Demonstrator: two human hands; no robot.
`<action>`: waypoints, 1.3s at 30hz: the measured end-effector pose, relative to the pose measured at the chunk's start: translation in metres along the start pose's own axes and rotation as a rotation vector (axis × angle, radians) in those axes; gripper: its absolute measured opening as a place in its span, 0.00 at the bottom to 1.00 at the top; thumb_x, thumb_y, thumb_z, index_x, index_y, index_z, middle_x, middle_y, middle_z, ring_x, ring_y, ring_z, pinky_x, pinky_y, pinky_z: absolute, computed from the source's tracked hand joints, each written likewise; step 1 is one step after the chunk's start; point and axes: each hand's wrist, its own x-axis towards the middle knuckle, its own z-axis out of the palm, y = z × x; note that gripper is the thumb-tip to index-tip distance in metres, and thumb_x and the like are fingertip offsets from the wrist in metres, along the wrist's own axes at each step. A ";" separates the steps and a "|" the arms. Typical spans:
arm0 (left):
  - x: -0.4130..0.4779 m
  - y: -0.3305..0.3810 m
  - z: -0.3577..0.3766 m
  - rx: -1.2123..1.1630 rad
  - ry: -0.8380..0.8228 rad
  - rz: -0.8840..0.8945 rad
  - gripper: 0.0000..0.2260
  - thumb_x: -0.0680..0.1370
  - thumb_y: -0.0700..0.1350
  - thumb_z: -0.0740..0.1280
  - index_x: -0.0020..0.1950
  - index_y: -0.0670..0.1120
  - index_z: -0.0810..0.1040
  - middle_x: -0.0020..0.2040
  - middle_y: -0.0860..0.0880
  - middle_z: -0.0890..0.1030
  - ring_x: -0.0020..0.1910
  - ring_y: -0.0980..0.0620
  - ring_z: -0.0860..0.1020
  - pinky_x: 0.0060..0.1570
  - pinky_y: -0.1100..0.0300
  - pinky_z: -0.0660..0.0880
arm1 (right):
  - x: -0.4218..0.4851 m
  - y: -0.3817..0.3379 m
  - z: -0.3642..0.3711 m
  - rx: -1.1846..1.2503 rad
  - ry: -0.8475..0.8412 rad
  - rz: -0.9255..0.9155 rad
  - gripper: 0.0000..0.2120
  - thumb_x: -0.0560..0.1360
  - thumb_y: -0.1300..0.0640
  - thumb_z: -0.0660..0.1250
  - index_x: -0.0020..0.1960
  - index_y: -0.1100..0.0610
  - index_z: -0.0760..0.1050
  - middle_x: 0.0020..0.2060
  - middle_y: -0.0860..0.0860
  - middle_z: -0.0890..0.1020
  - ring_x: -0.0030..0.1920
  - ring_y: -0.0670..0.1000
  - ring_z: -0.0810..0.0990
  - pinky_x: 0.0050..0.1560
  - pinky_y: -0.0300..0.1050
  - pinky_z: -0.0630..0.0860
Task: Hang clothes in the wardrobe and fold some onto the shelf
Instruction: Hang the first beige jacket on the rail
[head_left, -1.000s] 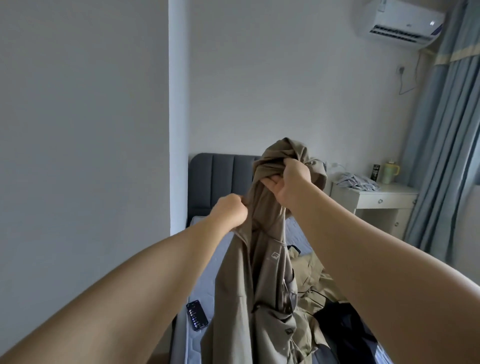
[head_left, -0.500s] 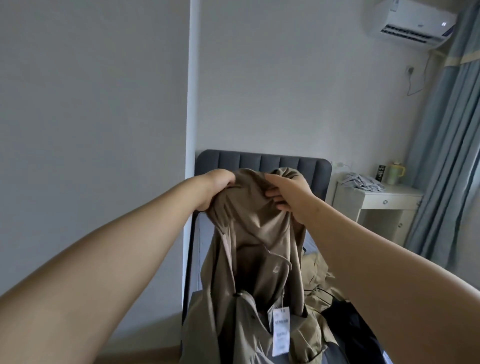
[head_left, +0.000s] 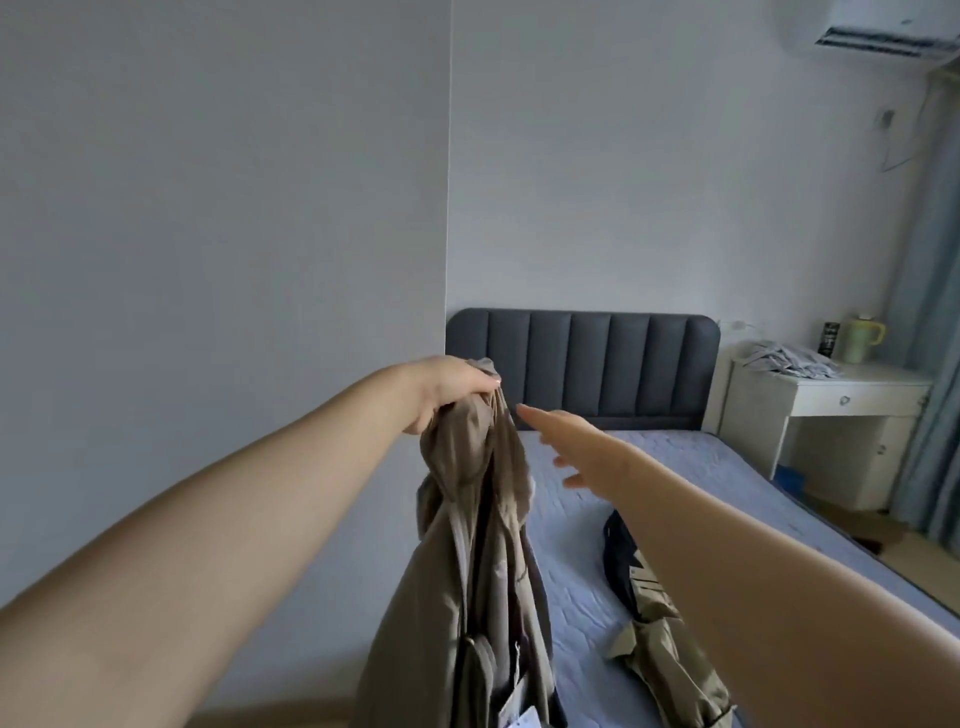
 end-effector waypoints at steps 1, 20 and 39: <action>-0.005 0.004 -0.003 -0.083 0.034 -0.012 0.10 0.78 0.51 0.64 0.42 0.45 0.74 0.41 0.46 0.78 0.41 0.48 0.77 0.45 0.58 0.74 | -0.003 0.003 0.004 0.042 -0.075 -0.018 0.25 0.75 0.37 0.60 0.63 0.54 0.69 0.56 0.50 0.75 0.56 0.52 0.72 0.57 0.50 0.69; -0.200 -0.079 -0.066 0.589 0.336 -0.106 0.14 0.64 0.44 0.78 0.42 0.46 0.74 0.38 0.52 0.78 0.37 0.55 0.77 0.34 0.66 0.74 | -0.073 0.036 0.105 -0.162 -0.042 -0.387 0.09 0.79 0.59 0.52 0.42 0.59 0.68 0.34 0.53 0.70 0.40 0.55 0.69 0.37 0.45 0.62; -0.437 -0.238 -0.326 0.121 0.517 -0.419 0.04 0.73 0.40 0.71 0.45 0.46 0.79 0.40 0.49 0.84 0.37 0.52 0.83 0.39 0.59 0.80 | -0.219 -0.194 0.455 0.094 -0.618 -0.761 0.22 0.75 0.44 0.64 0.39 0.64 0.74 0.33 0.59 0.77 0.36 0.56 0.76 0.37 0.45 0.72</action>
